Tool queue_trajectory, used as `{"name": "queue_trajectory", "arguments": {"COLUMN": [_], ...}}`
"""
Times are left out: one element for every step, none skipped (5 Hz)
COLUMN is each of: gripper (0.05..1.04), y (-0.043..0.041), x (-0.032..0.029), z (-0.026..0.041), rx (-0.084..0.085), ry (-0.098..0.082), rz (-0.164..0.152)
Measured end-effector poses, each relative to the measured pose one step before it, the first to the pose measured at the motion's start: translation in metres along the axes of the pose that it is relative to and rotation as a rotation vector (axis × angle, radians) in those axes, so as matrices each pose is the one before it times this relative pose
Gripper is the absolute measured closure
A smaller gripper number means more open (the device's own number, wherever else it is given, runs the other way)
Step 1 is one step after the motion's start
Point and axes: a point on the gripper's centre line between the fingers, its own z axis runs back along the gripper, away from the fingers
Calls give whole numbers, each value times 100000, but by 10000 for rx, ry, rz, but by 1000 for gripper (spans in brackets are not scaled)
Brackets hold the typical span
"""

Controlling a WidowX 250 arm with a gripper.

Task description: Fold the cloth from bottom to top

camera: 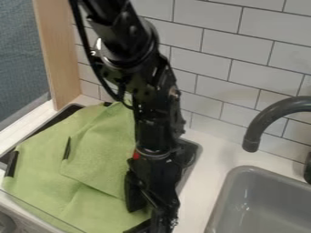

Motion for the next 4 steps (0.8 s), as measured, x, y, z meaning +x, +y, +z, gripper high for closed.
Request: {"name": "queue_trajectory", "arguments": {"gripper": [148, 430, 705, 884], "y": [-12, 300, -99, -114], "x": [170, 154, 12, -65], "z": [-256, -35, 17, -28], "rx": [41, 206, -23, -44], "ry": [99, -85, -113, -39], "rz": [156, 72, 82, -81]}}
